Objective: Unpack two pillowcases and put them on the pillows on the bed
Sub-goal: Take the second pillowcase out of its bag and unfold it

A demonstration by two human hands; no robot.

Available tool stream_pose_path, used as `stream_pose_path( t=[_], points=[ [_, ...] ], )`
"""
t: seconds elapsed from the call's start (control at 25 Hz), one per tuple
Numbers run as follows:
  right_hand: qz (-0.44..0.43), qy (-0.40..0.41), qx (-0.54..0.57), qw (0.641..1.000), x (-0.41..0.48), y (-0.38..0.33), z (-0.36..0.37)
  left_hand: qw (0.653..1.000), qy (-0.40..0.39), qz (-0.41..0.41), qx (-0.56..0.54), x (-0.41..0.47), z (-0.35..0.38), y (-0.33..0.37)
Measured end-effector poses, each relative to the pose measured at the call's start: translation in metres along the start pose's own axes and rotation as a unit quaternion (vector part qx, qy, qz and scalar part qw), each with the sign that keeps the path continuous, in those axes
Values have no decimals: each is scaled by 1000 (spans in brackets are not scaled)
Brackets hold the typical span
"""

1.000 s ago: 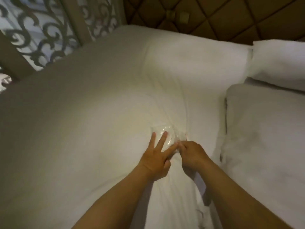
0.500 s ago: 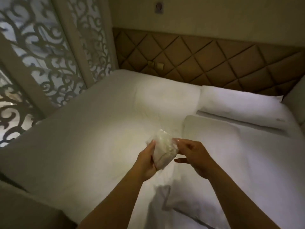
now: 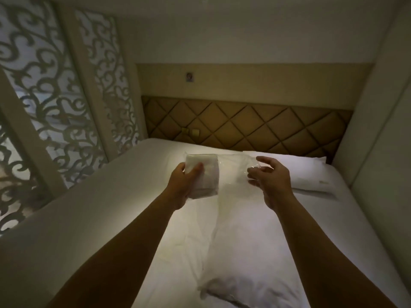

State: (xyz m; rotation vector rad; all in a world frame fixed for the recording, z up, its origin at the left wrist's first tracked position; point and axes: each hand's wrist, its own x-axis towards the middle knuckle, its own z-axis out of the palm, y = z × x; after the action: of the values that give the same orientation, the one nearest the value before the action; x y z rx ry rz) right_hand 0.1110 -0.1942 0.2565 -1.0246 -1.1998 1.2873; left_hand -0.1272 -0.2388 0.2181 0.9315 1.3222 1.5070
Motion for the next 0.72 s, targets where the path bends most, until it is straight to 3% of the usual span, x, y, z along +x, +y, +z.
stream_pose_path(
  t=[0.12,0.24,0.4,0.6,0.72],
  points=[
    [24,-3,86,996,-7,-21,-20,999,-14,30,24,-4,12,16],
    [138,-115,228,957,-16,-38,-43,998,-45,40,8,-7,18,30],
    [128,-258,123,950,-35,-53,-57,995,-73,65,16,-17,30,49],
    [91,-267,58,958,-49,-63,-56,990,-103,95,15,-24,38,63],
    [64,-236,-46,969,-57,-72,-50,988,-114,100,18,-28,40,69]
  ],
)
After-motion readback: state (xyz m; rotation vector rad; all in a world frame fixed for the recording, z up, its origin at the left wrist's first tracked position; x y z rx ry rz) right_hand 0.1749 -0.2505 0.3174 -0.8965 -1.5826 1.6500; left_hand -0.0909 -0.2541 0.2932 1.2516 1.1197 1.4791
